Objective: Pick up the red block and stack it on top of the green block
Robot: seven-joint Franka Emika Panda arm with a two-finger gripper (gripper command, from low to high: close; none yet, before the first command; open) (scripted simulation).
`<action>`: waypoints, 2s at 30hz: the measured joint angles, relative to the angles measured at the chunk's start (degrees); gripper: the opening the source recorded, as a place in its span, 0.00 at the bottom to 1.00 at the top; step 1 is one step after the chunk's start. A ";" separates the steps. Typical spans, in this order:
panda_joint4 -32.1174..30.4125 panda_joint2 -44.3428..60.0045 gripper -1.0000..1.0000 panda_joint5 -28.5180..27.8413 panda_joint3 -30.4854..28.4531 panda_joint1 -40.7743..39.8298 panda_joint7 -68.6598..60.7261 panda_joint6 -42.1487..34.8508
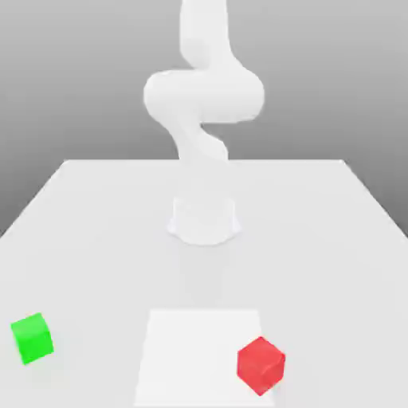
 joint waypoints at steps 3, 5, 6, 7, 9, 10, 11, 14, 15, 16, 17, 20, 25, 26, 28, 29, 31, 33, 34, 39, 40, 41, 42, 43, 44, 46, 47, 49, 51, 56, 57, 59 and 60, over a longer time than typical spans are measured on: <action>-1.62 6.56 0.50 0.90 -1.10 2.39 -4.16 2.74; -2.66 10.76 0.50 1.47 -1.71 3.85 -6.83 4.48; -3.17 12.85 0.50 1.79 -1.95 4.51 -8.17 5.35; -3.69 14.94 0.50 2.11 -2.13 5.12 -9.52 6.22; -4.71 19.11 0.50 2.70 -2.44 6.31 -12.18 7.95; -5.23 21.20 0.50 2.98 -2.52 6.84 -13.50 8.81; -5.74 23.28 0.50 3.23 -2.59 7.36 -14.80 9.68; -7.28 29.51 0.50 3.80 -2.53 8.64 -18.55 12.28; -7.80 31.59 0.50 3.89 -2.41 8.97 -19.74 13.15; -8.32 33.66 0.50 3.92 -2.25 9.25 -20.87 14.03; -8.83 35.72 0.50 3.86 -2.04 9.61 -21.94 14.91; -10.40 41.87 0.50 3.06 -1.64 10.79 -24.72 17.56; -12.02 52.04 0.50 0.74 -1.41 11.25 -27.35 23.03; -11.80 54.10 0.50 0.83 -1.26 11.16 -27.56 24.64; -11.26 58.26 0.50 1.14 -0.93 10.93 -27.92 28.09; -11.00 60.12 0.00 1.32 -0.74 10.77 -28.06 29.64; -11.00 60.12 0.00 1.31 -0.73 10.77 -28.06 29.64; -10.99 60.12 0.00 1.28 -0.73 10.75 -28.02 29.59; -10.99 60.11 0.00 1.26 -0.72 10.75 -28.00 29.57; -11.71 55.55 0.00 0.76 -1.15 11.09 -27.69 25.75; -12.01 53.58 0.00 0.57 -1.25 11.15 -27.54 24.06; -12.30 51.67 0.00 0.41 -1.34 11.07 -27.54 22.42; -12.34 50.76 0.00 0.39 -1.78 10.29 -28.84 21.51; -12.25 50.37 0.00 0.47 -2.43 9.17 -30.85 20.99; -12.13 50.10 0.00 0.56 -3.10 7.94 -33.01 20.55; -11.83 49.77 0.00 0.78 -4.58 5.36 -37.63 19.83; -11.68 49.64 0.00 0.92 -5.32 4.04 -40.01 19.51; -11.36 49.41 0.00 1.22 -7.00 1.56 -44.83 18.88; -11.04 49.17 0.00 1.57 -8.61 -0.99 -49.69 18.26; -10.24 48.57 0.00 2.41 -12.85 -7.19 -61.80 16.74; -10.08 48.44 0.00 2.61 -13.64 -8.49 -64.26 16.43; -9.75 48.17 0.00 2.96 -15.22 -11.11 -69.12 15.80; -9.60 48.04 0.00 3.13 -16.03 -12.40 -71.56 15.51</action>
